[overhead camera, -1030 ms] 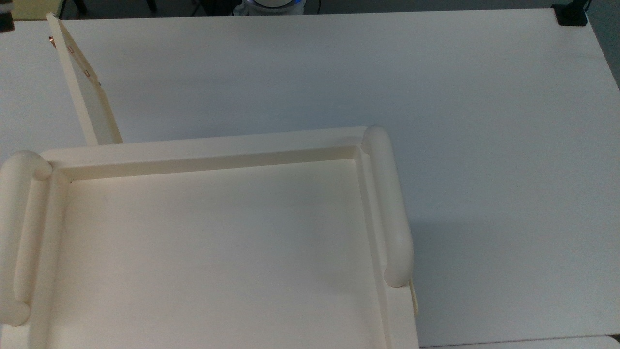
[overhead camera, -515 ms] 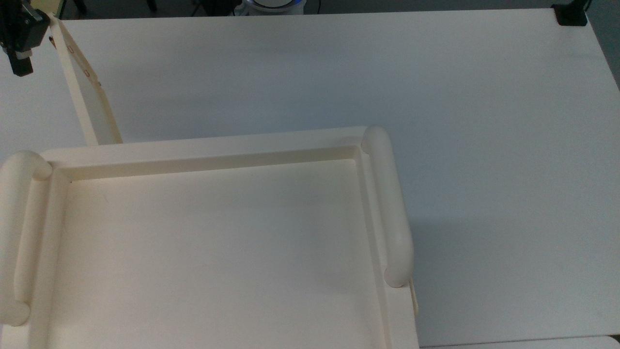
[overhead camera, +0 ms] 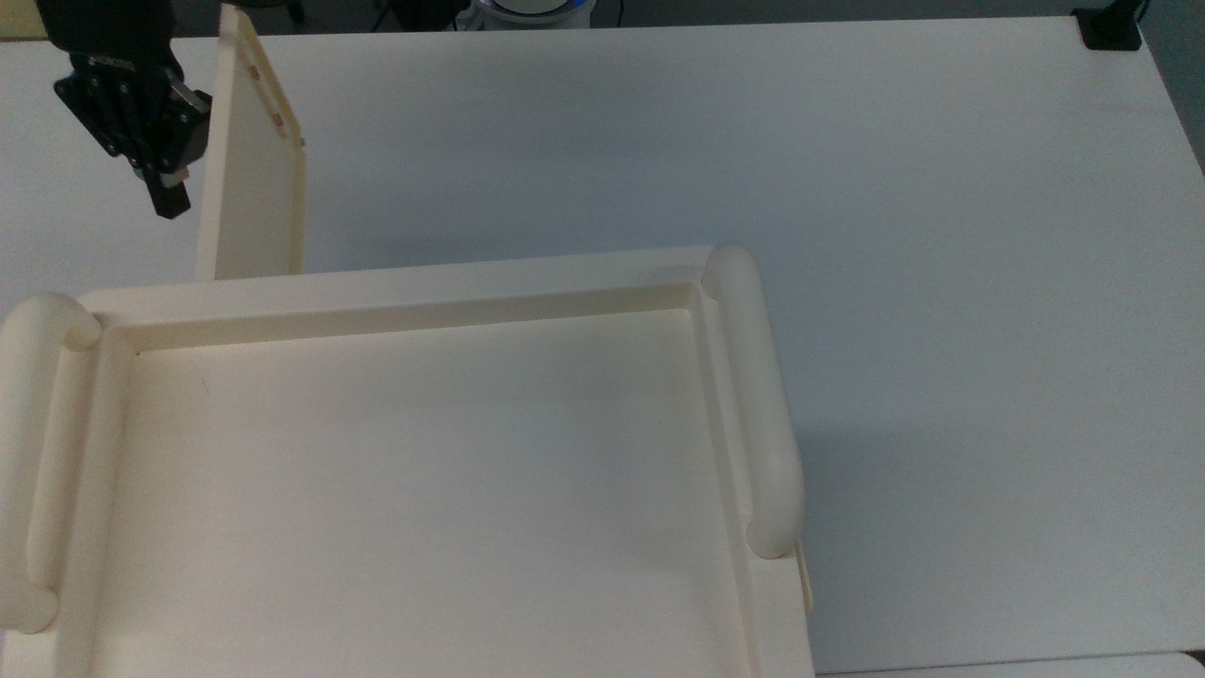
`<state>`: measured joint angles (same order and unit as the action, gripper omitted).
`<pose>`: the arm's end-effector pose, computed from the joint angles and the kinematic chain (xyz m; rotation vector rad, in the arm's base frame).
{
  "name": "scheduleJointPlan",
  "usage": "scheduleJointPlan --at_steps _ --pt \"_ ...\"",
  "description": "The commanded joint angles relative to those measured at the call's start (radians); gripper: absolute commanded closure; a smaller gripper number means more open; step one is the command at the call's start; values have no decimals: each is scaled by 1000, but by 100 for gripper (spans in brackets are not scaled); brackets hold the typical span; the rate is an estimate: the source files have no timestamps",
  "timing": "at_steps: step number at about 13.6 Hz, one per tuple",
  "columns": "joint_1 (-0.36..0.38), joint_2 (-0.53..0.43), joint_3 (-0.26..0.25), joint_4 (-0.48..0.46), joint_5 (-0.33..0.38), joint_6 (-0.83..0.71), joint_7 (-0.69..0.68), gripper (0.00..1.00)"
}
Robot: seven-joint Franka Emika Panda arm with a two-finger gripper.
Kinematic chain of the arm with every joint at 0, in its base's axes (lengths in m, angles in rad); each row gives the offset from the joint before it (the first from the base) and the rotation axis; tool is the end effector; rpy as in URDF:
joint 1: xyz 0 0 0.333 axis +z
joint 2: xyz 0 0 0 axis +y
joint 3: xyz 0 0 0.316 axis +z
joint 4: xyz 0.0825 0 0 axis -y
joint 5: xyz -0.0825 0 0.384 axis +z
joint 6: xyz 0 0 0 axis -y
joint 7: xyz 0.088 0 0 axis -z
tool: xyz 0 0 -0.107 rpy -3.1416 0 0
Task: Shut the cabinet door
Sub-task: 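Push the cream door with the gripper, swinging it shut against the cabinet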
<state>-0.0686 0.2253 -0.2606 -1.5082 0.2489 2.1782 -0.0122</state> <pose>0.6402 -0.1889 0.5882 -2.9016 0.5771 -0.7163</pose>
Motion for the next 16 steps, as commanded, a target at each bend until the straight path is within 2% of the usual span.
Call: scheduleJointPlan --at_steps 1,4,7,10,16 --pt "4 25 76 13 30 17 58 100" --pt "7 66 135 43 53 124 161 100" --pt "32 117 188 59 52 326 273 100" --pt "62 147 193 66 52 457 310 100" --pt "72 131 193 56 40 468 301 100"
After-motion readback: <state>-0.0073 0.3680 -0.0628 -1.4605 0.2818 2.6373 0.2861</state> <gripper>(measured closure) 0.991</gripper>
